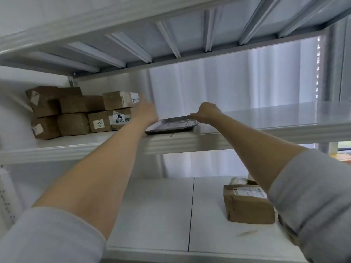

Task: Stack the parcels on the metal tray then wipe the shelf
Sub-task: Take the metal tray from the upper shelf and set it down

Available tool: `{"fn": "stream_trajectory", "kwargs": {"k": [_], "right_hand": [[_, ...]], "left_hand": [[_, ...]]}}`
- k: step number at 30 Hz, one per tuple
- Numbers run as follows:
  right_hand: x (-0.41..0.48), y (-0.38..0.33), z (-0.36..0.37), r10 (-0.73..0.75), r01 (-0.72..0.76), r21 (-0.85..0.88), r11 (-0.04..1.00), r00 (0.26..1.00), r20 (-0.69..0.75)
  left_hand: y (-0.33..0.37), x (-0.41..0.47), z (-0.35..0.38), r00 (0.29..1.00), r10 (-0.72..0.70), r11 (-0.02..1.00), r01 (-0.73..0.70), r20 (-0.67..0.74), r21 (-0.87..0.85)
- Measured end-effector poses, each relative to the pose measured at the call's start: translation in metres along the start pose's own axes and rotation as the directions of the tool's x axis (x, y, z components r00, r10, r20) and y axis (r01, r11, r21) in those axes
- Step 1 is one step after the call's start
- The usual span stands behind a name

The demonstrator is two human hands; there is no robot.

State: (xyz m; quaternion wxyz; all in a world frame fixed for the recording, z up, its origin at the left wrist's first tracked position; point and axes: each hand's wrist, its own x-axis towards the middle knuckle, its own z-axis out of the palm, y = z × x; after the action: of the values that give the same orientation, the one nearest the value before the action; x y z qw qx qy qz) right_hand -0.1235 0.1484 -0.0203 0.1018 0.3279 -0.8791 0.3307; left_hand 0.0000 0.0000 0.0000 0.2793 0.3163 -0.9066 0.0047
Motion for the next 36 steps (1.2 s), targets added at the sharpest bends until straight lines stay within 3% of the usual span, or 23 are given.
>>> {"fn": "stream_trajectory", "kwargs": {"k": [7,15,22,29,36], "right_hand": [[0.018,-0.006,0.024,0.117,-0.118,0.026,0.993,0.991,0.059],[0.030,-0.010,0.036,0.226,-0.226,-0.051,0.973,0.974,-0.006],[0.036,-0.010,0.041,0.276,-0.279,-0.080,0.957,0.960,-0.054],[0.032,-0.013,0.043,0.296,-0.301,-0.086,0.950,0.953,-0.064],[0.027,-0.021,0.046,0.270,-0.269,0.021,0.963,0.958,-0.094]], "left_hand": [[-0.018,0.028,0.021,0.976,-0.052,0.997,0.064,0.211,-0.050],[-0.028,0.040,0.035,0.959,-0.016,0.997,0.038,0.282,-0.074],[-0.036,0.051,0.046,0.959,-0.054,0.974,0.111,0.278,-0.195],[-0.040,0.053,0.052,0.976,-0.070,0.982,0.103,0.206,-0.157],[-0.054,0.050,0.043,0.988,-0.053,0.975,0.082,0.145,-0.206]]}}
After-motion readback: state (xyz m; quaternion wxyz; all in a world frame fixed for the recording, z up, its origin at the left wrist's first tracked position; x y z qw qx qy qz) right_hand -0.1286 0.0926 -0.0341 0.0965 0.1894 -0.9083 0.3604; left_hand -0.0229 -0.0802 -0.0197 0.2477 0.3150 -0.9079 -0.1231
